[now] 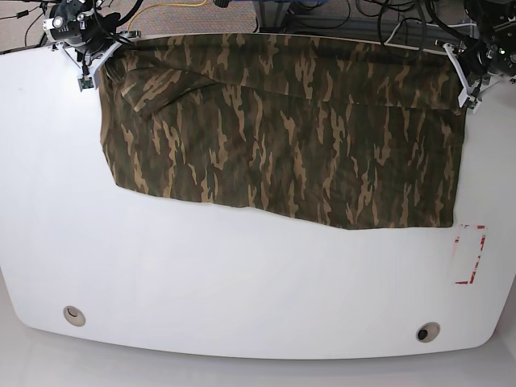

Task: Layout the t-shirt on the table in an organized manner, then fold the t-shirt properly
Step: 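Drag the shirt toward the robot base with both grippers, then release the shirt and move both grippers to its opposite edge, then grasp the opposite shirt edge with both grippers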

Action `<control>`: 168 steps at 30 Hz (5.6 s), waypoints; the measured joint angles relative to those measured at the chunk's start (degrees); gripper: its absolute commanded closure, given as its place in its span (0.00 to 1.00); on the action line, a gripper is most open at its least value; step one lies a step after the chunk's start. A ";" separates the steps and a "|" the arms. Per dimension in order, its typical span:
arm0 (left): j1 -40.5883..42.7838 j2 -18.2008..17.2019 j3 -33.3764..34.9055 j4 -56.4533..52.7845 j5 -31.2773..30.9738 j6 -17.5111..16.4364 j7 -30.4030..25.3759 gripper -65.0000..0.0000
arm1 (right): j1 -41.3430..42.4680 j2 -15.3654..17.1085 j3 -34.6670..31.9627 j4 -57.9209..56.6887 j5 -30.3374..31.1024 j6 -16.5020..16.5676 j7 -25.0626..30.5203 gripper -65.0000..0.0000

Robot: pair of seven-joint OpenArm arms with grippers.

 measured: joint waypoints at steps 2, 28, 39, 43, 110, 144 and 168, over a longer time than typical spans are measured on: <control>0.02 0.07 0.00 0.00 0.04 0.02 0.00 0.93 | 0.02 0.00 -0.09 0.00 -0.07 0.00 -0.04 1.00; -5.66 -0.44 -0.50 7.80 2.23 0.26 2.93 0.39 | 4.00 0.24 0.13 3.96 -3.10 -0.68 -3.08 0.45; -13.03 -3.45 -4.46 7.89 3.15 0.68 9.81 0.39 | 6.51 2.23 0.15 5.44 -3.23 -0.70 -6.03 0.45; -14.60 -4.24 -4.09 7.85 2.84 0.66 10.10 0.39 | 8.00 3.21 0.13 5.49 -3.28 -0.87 -6.03 0.45; -47.56 -0.24 6.58 -33.57 3.96 3.30 -14.25 0.39 | 48.78 7.45 -2.86 -49.99 -2.14 -0.90 12.11 0.46; -59.12 -4.98 8.59 -67.34 4.26 18.60 -34.42 0.38 | 46.62 7.37 -2.86 -49.92 -0.42 -0.46 12.63 0.96; -56.87 -3.74 12.72 -66.93 3.65 18.36 -37.00 0.67 | 46.62 7.37 -2.86 -49.92 -0.31 -0.46 12.63 0.96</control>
